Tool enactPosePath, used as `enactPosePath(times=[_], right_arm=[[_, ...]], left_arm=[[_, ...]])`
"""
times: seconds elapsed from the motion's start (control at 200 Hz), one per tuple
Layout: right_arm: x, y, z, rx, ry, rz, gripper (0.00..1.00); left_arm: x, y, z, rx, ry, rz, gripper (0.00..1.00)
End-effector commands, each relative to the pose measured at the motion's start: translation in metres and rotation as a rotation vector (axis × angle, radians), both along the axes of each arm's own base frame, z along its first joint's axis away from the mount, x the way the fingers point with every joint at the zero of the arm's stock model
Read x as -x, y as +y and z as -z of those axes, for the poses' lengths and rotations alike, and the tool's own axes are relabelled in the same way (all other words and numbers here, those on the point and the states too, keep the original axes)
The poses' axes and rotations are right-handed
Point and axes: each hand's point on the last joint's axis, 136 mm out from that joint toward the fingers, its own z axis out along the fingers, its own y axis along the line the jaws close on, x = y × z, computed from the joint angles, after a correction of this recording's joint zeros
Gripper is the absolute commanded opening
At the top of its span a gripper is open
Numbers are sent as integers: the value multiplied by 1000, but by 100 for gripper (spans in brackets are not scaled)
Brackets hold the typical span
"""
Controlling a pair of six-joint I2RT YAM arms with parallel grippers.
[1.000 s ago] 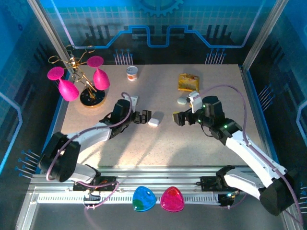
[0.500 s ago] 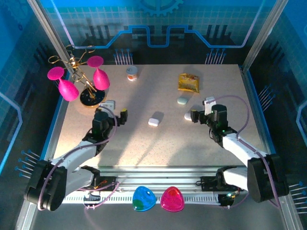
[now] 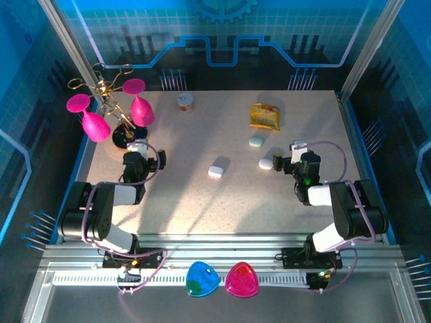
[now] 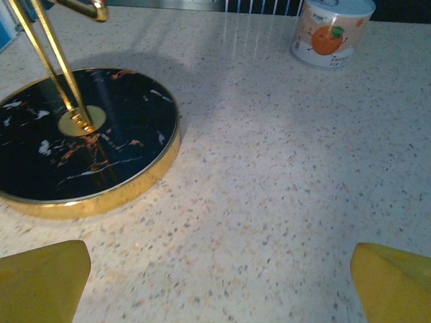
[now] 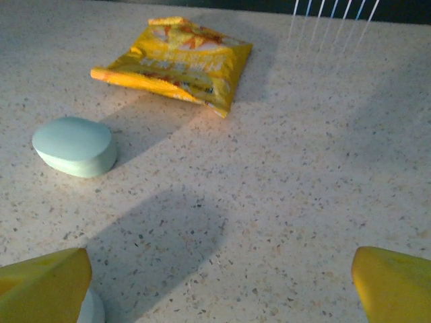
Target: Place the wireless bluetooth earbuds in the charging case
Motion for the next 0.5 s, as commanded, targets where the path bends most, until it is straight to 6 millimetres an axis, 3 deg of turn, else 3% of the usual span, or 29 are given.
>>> enactPosePath(times=[0.0,0.495], right_arm=[[-11,-6,-23,-14,-102,5,100],[-12,-6,-22,-4,-93,14,100]], left_arm=[[-9,-8,-14,37,-76,48,99],[-10,-13,-13,25,-65,73,99]])
